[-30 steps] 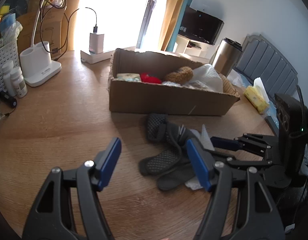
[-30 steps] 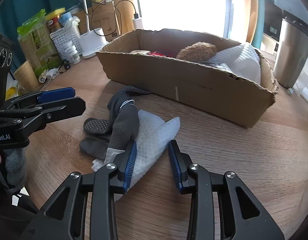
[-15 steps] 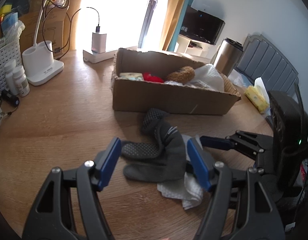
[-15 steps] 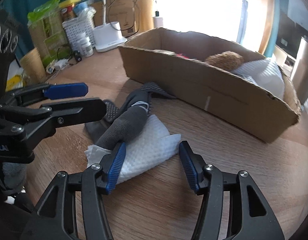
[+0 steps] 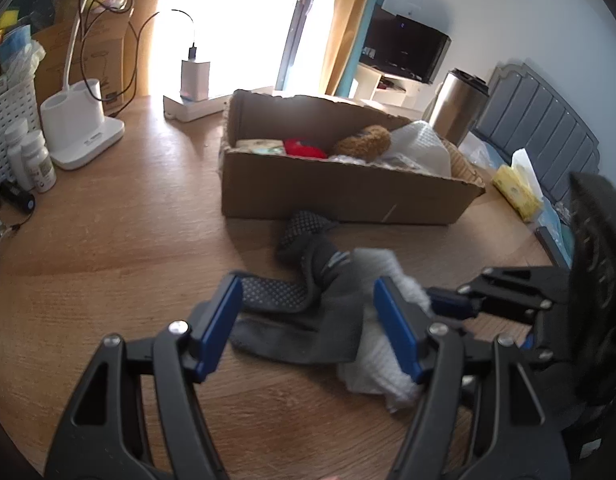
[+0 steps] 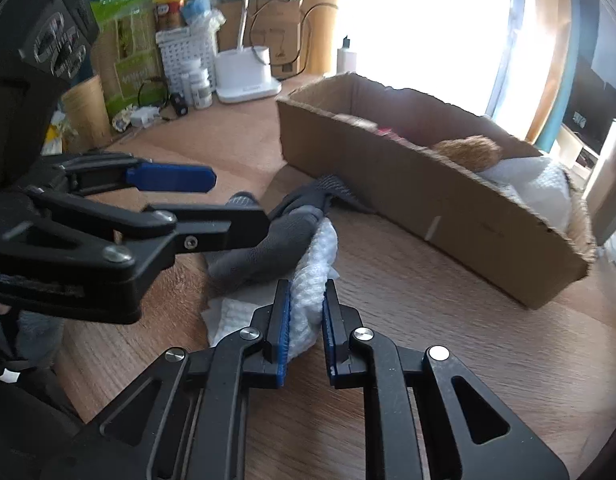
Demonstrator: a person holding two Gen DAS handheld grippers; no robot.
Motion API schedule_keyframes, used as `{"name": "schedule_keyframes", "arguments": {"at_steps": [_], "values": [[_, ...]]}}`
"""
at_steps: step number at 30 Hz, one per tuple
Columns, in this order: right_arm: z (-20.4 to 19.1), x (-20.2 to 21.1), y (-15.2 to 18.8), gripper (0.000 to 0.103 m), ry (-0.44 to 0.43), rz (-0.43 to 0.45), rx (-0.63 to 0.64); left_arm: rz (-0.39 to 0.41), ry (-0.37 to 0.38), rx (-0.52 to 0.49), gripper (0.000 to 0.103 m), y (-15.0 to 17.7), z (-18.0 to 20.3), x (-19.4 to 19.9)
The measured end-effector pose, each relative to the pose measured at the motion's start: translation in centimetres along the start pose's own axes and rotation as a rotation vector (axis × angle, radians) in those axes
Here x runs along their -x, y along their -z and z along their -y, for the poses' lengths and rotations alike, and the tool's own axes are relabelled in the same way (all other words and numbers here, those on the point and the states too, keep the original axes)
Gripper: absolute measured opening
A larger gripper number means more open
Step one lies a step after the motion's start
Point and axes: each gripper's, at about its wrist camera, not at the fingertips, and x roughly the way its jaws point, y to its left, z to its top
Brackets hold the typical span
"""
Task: Organize soft objects
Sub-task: 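Grasp the grey glove with the left tool while the right tool grasps the white cloth, then carry the grey glove with the left tool while the right tool carries the white cloth to the box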
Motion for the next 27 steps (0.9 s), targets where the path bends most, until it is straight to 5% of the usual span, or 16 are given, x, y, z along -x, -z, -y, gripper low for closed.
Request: {"name": "schedule_keyframes", "arguments": {"at_steps": [16, 18, 21, 27], "values": [[7.1, 3.3, 2.0, 0.015, 0.074, 0.058, -0.158, -0.078, -0.069, -0.087, 0.067, -0.4, 2.5, -4.1], [7.9, 3.5, 2.1, 0.015, 0.073, 0.066, -0.17, -0.101, -0.079, -0.095, 0.048, -0.4, 2.6, -4.6], [8.7, 3.9, 2.2, 0.015, 0.073, 0.077, -0.18, -0.113, -0.081, -0.123, 0.033, -0.4, 3.1, -4.6], [9.4, 4.7, 2.1, 0.015, 0.068, 0.105, -0.193, -0.112, -0.051, -0.146, 0.029, -0.4, 4.1, -3.7]]}}
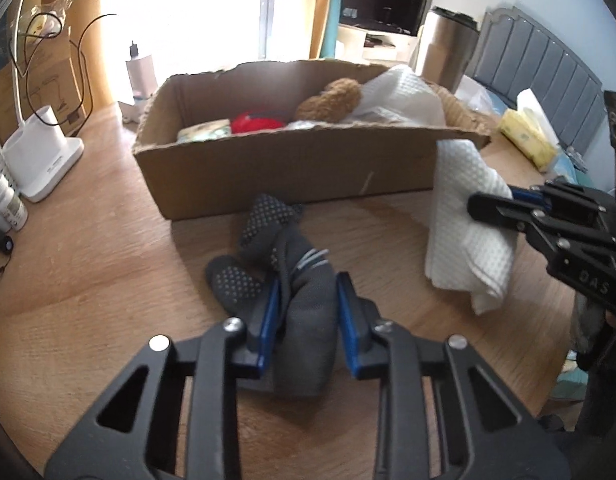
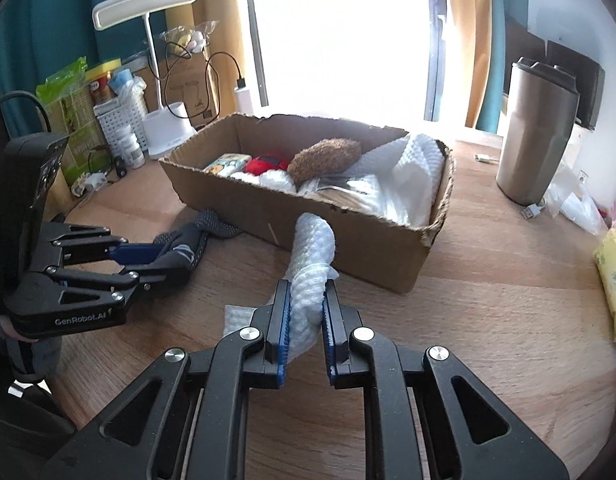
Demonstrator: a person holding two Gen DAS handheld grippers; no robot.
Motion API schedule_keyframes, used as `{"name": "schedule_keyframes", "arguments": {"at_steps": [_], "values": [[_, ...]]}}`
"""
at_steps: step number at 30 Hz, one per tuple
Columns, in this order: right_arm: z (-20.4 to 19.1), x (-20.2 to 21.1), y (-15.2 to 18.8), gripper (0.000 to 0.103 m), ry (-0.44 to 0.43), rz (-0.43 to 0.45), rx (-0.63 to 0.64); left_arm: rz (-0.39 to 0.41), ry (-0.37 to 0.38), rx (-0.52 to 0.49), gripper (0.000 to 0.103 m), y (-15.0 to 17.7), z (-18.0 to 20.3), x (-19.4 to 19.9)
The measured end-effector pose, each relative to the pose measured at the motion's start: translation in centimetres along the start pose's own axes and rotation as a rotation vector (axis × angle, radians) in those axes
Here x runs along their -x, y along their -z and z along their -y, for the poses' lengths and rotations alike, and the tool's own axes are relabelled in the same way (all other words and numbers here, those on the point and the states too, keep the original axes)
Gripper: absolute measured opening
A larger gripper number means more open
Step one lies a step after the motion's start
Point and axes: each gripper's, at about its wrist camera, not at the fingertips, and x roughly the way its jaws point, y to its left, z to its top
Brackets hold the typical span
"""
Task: Organize soft objects
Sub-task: 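Carry the grey glove with the left tool while the right tool carries the white cloth to the box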
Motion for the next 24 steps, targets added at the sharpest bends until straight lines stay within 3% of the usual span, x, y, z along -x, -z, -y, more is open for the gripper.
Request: {"name": "schedule_keyframes", "arguments": {"at_steps": [13, 24], "values": [[0.8, 2.2, -1.0, 0.015, 0.019, 0.051, -0.003, 0.123, 0.084, -0.015, 0.028, -1.9, 1.7, 5.4], [1.5, 4.0, -2.7, 0.015, 0.047, 0.099, 0.003, 0.207, 0.089, -0.013, 0.028, -3.9, 1.3, 8.0]]}}
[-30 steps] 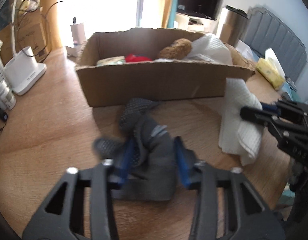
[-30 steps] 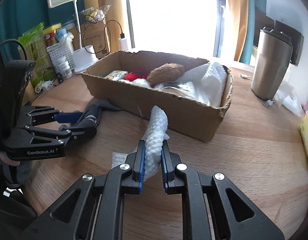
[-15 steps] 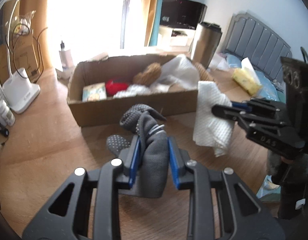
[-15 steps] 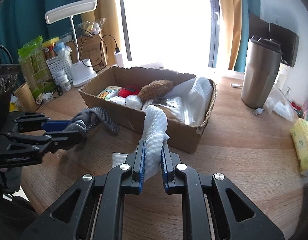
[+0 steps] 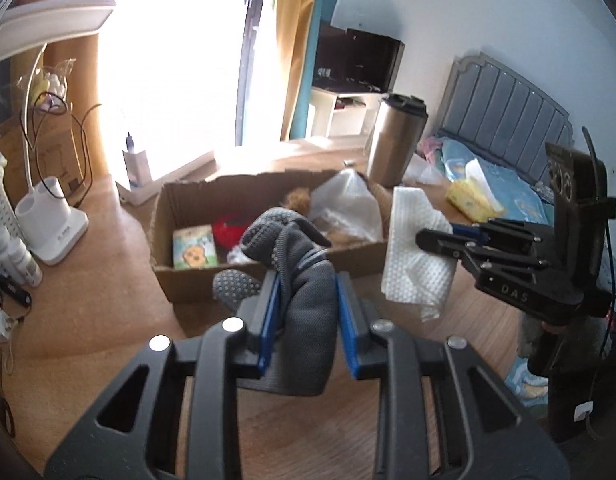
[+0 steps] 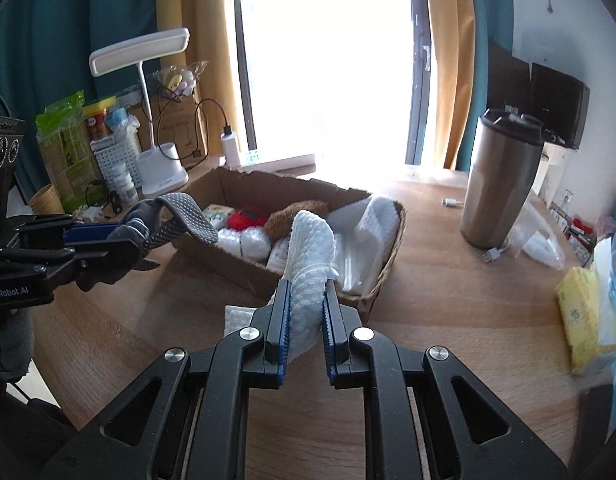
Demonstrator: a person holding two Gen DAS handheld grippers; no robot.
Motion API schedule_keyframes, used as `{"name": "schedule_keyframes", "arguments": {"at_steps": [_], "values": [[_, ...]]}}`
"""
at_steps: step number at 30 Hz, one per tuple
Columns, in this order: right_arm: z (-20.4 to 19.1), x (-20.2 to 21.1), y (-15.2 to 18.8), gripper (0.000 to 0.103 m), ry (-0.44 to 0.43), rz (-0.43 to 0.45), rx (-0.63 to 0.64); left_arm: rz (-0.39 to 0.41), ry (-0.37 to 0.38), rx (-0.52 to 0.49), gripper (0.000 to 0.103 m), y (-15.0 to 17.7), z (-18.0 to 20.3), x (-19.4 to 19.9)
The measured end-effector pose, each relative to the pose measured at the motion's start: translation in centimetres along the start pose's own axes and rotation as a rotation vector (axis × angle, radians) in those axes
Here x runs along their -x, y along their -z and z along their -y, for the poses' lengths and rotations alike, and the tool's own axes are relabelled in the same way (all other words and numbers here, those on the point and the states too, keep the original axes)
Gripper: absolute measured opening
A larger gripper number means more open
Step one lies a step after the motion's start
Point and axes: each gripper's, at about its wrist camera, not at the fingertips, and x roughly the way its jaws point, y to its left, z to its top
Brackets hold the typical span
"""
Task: Organize soft objects
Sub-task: 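Carry the grey glove with the left tool while the right tool carries the white cloth to the box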
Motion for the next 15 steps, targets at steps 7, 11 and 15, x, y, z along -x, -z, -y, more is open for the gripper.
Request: {"name": "schedule_keyframes", "arguments": {"at_steps": [7, 11, 15], "values": [[0.6, 0.2, -1.4, 0.015, 0.012, 0.027, -0.001, 0.028, -0.016, -0.006, 0.029, -1.5, -0.7, 0.3], [0.9, 0.1, -2.1, 0.015, 0.014, 0.042, -0.004, 0.039, -0.022, -0.005, 0.029, -2.3, -1.0, 0.2], [1.2, 0.0, -2.8, 0.015, 0.016, 0.052, -0.003, 0.048, -0.031, -0.001, 0.029, -2.9, -1.5, -0.2]]}}
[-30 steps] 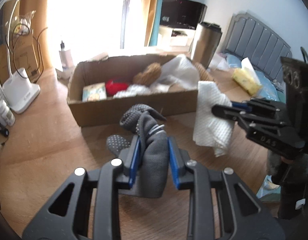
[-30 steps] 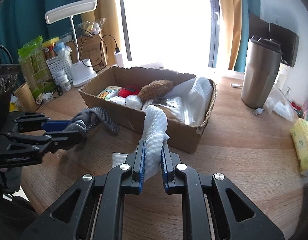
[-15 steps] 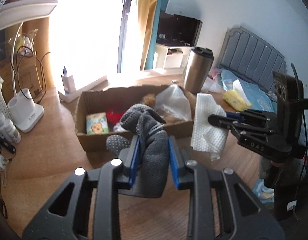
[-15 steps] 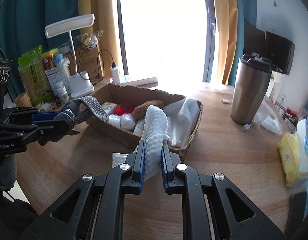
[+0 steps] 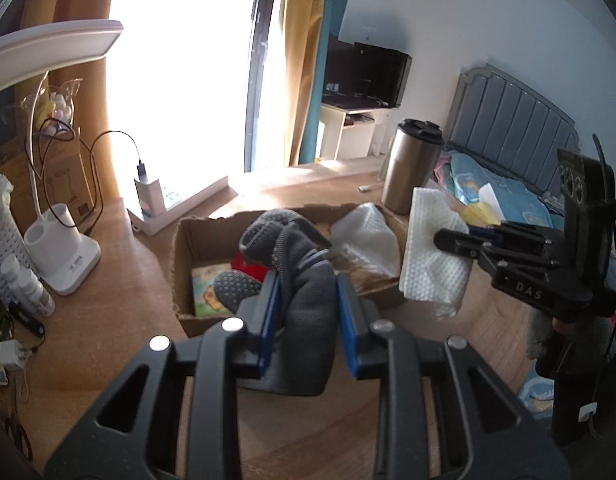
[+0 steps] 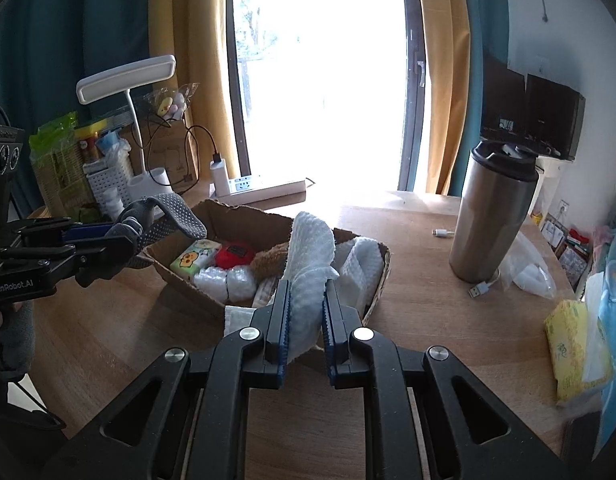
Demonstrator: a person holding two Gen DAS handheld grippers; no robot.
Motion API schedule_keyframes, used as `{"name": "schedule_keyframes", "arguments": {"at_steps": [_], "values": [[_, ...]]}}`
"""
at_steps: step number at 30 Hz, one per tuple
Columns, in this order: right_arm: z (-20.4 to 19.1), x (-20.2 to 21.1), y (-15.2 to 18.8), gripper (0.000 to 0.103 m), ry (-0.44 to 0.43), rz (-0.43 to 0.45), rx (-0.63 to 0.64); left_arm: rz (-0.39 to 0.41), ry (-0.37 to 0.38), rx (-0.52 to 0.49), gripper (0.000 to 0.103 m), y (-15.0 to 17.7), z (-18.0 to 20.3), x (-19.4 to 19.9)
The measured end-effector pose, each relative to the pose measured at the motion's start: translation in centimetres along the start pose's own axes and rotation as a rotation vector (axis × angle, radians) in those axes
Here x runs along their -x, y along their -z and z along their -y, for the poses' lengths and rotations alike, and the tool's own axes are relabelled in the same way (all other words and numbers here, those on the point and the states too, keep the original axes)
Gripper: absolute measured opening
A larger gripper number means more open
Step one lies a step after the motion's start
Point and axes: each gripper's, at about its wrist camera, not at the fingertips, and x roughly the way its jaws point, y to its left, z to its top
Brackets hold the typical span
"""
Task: Organize soft objects
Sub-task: 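Carry the grey glove with the left tool while the right tool carries the white cloth to the box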
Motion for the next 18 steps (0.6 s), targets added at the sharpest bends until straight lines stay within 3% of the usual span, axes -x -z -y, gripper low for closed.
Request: {"name": "schedule_keyframes", "arguments": {"at_steps": [18], "values": [[2.1, -1.8, -2.1, 0.015, 0.013, 0.029, -0.042, 0.042, -0.01, 0.046, 0.029, -2.0, -2.4, -2.0]]}}
